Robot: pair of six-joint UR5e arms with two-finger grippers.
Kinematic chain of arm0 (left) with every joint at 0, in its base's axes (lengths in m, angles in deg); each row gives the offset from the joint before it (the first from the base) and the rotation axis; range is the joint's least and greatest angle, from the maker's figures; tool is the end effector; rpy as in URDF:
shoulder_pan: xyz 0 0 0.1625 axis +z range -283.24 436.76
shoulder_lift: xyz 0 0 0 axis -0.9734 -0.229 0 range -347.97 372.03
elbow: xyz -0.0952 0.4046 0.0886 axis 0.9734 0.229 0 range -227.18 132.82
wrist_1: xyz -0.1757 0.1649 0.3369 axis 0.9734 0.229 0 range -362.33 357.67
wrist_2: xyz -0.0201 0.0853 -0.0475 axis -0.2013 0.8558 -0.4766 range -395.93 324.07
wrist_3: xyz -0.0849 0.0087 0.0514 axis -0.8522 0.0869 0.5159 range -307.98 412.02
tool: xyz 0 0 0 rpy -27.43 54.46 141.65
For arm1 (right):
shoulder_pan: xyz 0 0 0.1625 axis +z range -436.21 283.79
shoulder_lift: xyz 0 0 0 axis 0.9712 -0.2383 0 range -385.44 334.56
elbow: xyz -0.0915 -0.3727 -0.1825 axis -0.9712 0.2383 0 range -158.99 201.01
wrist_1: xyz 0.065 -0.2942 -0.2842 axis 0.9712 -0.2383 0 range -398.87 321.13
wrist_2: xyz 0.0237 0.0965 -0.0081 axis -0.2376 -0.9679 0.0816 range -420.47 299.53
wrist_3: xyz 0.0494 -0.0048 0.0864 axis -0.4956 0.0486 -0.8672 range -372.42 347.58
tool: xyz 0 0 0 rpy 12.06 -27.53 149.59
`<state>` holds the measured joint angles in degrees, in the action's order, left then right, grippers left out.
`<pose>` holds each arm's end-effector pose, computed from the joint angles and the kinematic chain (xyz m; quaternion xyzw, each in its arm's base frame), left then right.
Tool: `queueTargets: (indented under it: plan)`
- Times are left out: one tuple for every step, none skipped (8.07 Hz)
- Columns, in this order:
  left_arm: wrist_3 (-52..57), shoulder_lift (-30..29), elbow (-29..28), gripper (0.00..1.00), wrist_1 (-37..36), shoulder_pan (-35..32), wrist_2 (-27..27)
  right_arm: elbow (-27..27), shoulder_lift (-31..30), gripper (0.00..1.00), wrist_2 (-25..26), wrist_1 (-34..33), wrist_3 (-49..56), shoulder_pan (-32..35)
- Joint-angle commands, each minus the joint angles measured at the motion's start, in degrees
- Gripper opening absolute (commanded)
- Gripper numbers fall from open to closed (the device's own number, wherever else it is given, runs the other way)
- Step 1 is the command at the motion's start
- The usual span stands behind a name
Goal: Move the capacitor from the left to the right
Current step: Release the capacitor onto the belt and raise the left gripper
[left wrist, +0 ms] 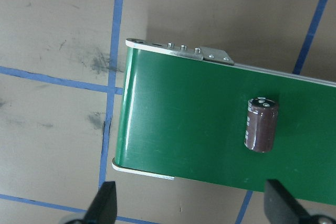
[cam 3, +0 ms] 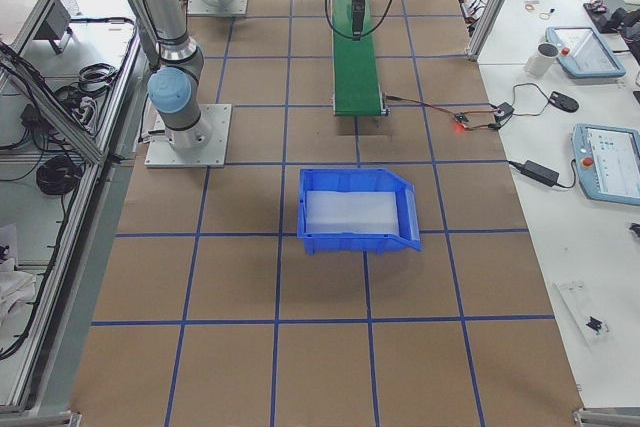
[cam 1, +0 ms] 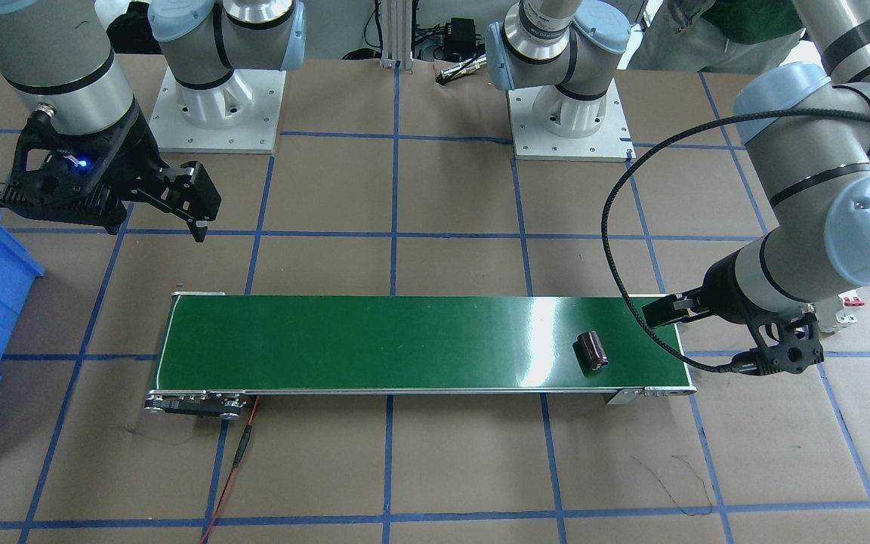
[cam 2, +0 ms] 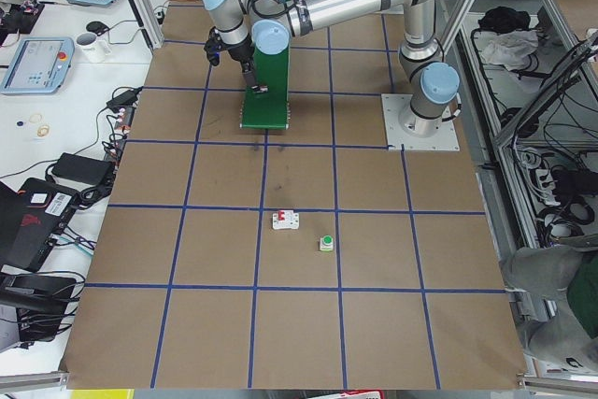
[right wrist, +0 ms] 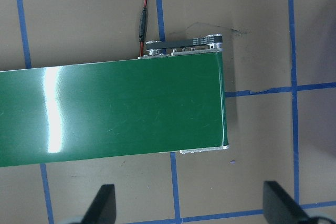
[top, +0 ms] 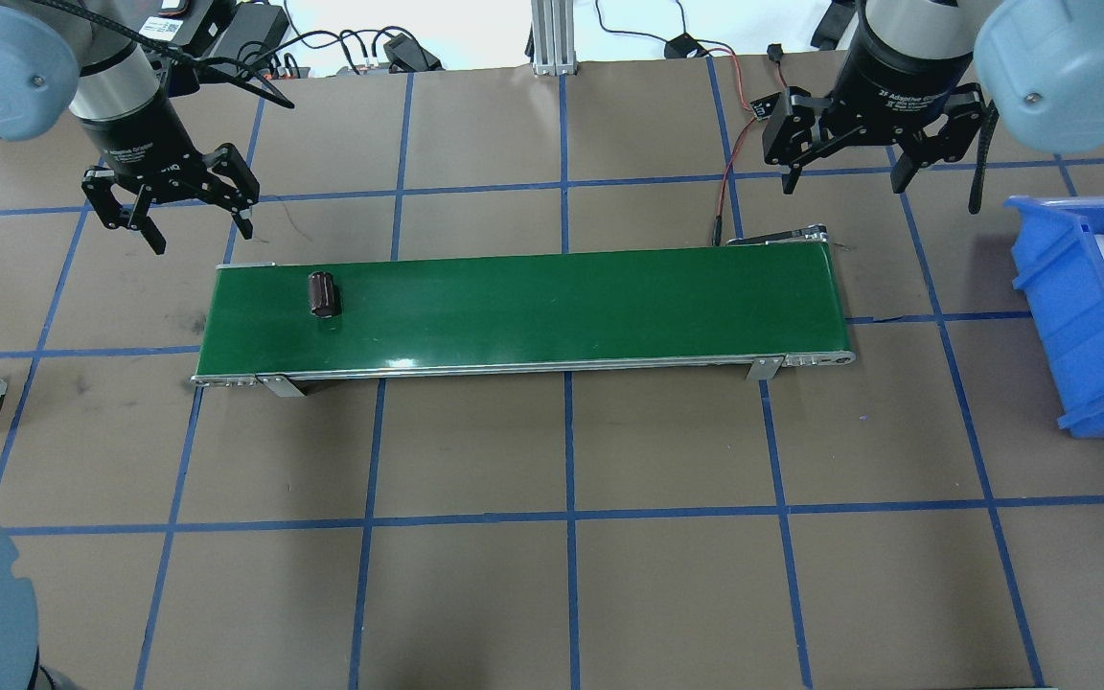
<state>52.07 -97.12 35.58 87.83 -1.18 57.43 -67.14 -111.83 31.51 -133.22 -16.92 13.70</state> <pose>0.0007 -0.6133 0.3649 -0.1009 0.9889 0.1076 0.0180 0.1290 -0.5230 0.4796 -0.0404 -0.9988 0.0232 0.0164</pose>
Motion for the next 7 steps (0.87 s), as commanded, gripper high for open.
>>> queueTargets:
  plan:
    - [0.21, 0.95, -0.93, 1.0, 0.2, 0.6, -0.11, 0.0, 0.17, 1.0, -0.22, -0.75, 0.28, 0.0]
    - [0.3, 1.91, -1.45, 1.0, 0.11, 1.91, -0.11, -0.09, 0.26, 1.0, -0.14, -2.15, 0.81, 0.0]
    - [0.73, 4.1, -2.24, 1.0, 0.28, 3.92, -0.11, -0.18, 0.44, 1.0, -0.22, -2.25, 0.9, 0.0]
    - [1.0, 6.12, -2.25, 1.0, 0.54, 4.2, -0.11, -1.39, 0.7, 1.0, -0.31, -3.56, 0.99, 0.0]
    - [1.0, 7.71, -2.16, 1.0, 0.55, 3.94, -0.02, -2.71, 0.79, 1.0, -0.31, -7.4, 1.6, 0.0]
    - [0.92, 8.42, -2.16, 1.0, 0.55, 3.85, -0.02, -4.29, 0.88, 1.0, -0.49, -11.96, 5.95, 0.0]
    - [0.91, 8.86, -2.16, 1.0, 0.55, 3.24, -0.02, -4.92, 0.96, 1.0, -0.75, -13.22, 7.48, 0.0]
